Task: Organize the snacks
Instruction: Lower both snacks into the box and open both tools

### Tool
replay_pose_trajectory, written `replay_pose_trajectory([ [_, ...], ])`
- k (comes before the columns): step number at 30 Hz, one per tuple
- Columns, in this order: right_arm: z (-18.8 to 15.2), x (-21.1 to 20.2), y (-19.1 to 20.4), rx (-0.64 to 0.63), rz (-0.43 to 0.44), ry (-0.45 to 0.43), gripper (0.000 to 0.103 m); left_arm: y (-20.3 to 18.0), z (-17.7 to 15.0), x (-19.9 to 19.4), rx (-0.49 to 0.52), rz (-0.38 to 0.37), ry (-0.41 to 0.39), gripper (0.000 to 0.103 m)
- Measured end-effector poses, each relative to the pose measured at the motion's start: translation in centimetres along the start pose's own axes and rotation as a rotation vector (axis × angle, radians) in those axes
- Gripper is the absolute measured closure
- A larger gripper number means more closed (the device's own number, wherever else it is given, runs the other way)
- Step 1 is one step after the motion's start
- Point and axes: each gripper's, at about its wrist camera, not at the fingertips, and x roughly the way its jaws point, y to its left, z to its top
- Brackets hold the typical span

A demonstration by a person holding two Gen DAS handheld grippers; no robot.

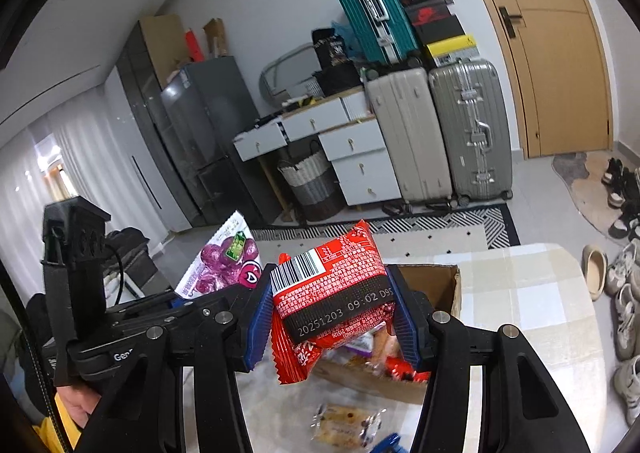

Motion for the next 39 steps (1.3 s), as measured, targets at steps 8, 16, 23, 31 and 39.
replay_pose_trajectory([
  [8,-1.0,6.0,-2.2,-0.024,-0.045,0.087,0.050,1.6,2.9,8.6,-0.019,-0.014,0.045,0.076],
  [16,-2.3,9.8,-3.6,-0.064,-0.082,0.161,0.050,2.9,4.6,15.4,-0.025,-0.002,0.080,0.076],
  [23,-3.1,12.3,-3.8,-0.093,-0.097,0.243,0.050,2.9,7.5,21.0,-0.026,-0.029,0.119,0.076],
  [31,-4.6,13.7,-4.7,-0.100,-0.110,0.318,0.050,2.5,8.3,26.1,-0.024,-0.053,0.207,0.076],
  [39,-5.4,13.3,-5.4,-0.102,-0.117,0.342,0.047,0.5,5.9,28.7,-0.008,-0.052,0.252,0.076],
])
